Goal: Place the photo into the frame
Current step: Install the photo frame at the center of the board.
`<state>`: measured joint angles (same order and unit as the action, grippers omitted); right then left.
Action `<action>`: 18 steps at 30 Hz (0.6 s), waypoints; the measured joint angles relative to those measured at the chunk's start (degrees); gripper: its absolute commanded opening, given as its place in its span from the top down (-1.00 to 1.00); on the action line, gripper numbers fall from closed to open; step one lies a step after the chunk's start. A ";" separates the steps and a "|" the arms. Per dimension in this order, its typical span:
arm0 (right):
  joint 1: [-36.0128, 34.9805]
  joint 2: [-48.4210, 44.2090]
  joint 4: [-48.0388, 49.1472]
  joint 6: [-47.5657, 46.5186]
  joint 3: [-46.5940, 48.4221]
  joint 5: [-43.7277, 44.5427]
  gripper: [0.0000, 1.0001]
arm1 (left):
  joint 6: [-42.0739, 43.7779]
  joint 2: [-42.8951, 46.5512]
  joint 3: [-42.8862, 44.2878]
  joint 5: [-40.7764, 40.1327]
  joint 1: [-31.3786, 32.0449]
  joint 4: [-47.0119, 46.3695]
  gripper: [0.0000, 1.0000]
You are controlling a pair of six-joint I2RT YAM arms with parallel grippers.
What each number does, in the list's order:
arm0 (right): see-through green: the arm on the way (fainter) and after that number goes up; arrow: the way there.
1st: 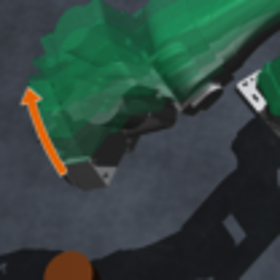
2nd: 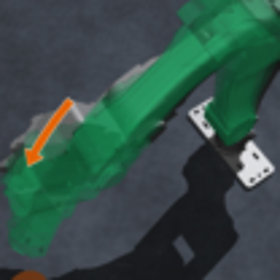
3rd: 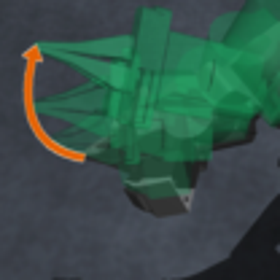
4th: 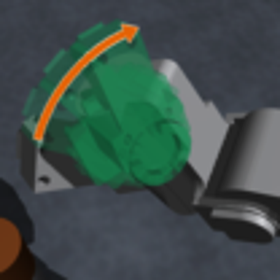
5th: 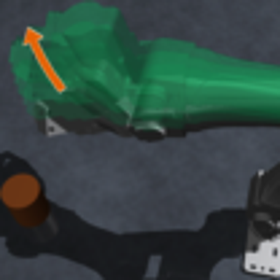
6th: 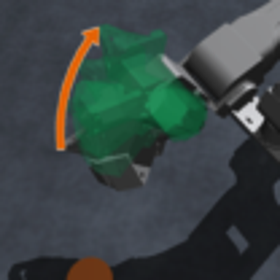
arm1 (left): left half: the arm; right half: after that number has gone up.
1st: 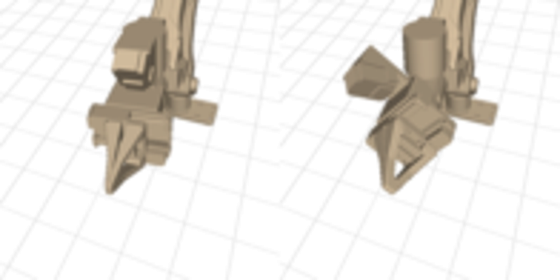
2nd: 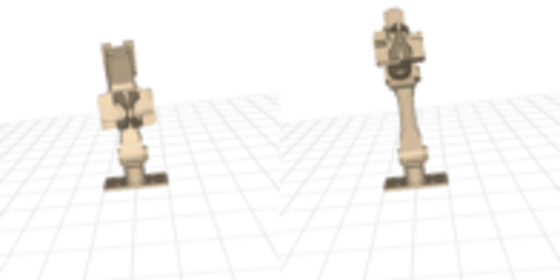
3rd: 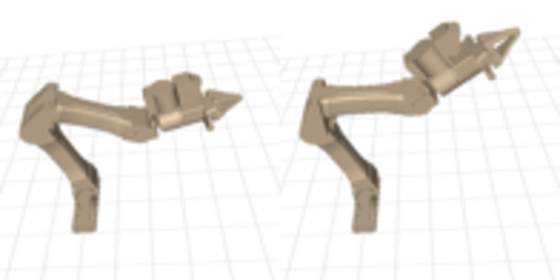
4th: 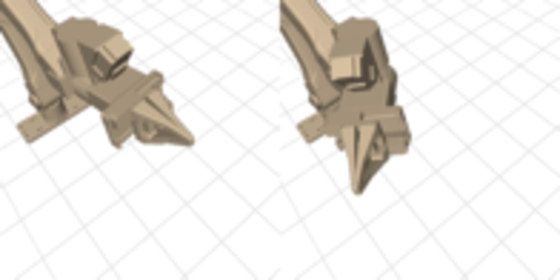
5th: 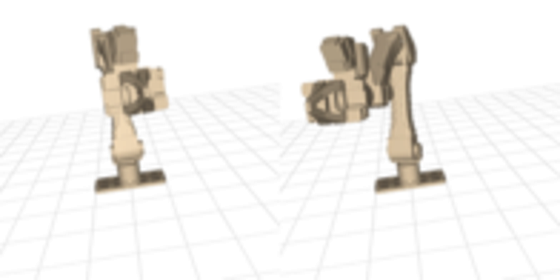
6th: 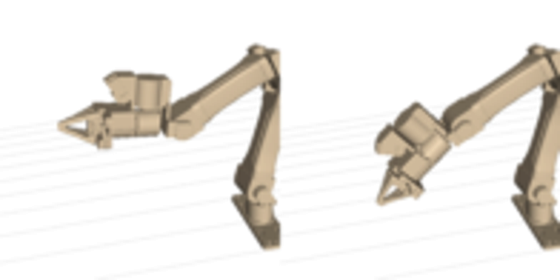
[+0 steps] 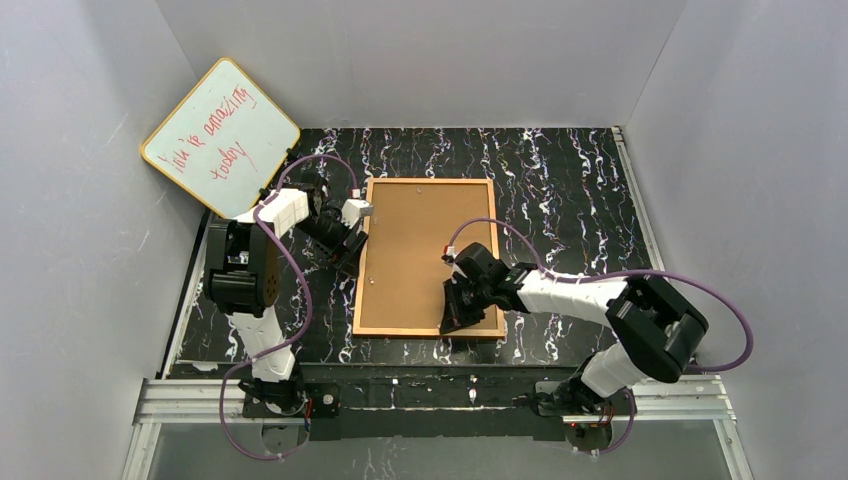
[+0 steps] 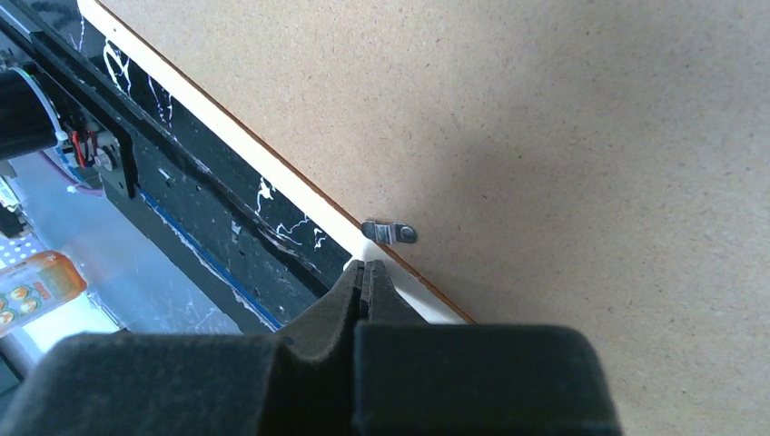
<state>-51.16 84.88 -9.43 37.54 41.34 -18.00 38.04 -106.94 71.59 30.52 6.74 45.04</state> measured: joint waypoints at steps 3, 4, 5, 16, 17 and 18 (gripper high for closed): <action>-0.26 0.42 0.57 0.00 0.00 -0.02 0.97 | 0.20 0.11 -0.22 0.13 0.00 -0.04 -0.63; -0.28 0.46 0.68 0.02 0.00 0.00 0.97 | 0.37 0.24 -0.37 0.13 0.00 -0.07 -0.63; -0.31 0.57 0.83 0.02 0.00 0.00 0.97 | 0.37 0.33 -0.61 0.26 0.00 -0.04 -0.63; -0.31 1.88 3.61 0.07 0.26 0.04 0.97 | 1.22 0.63 -1.16 0.96 0.09 0.39 -0.62; -0.31 2.10 3.74 0.07 0.39 0.04 0.97 | 1.38 0.63 -1.16 0.98 0.09 0.42 -0.62; -0.33 2.29 3.91 0.07 0.55 0.04 0.97 | 1.40 0.63 -1.16 0.98 0.09 0.44 -0.62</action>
<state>-51.48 87.18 -5.52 37.60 41.89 -17.96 39.44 -106.30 70.43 31.51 6.83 45.47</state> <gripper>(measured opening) 0.029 0.814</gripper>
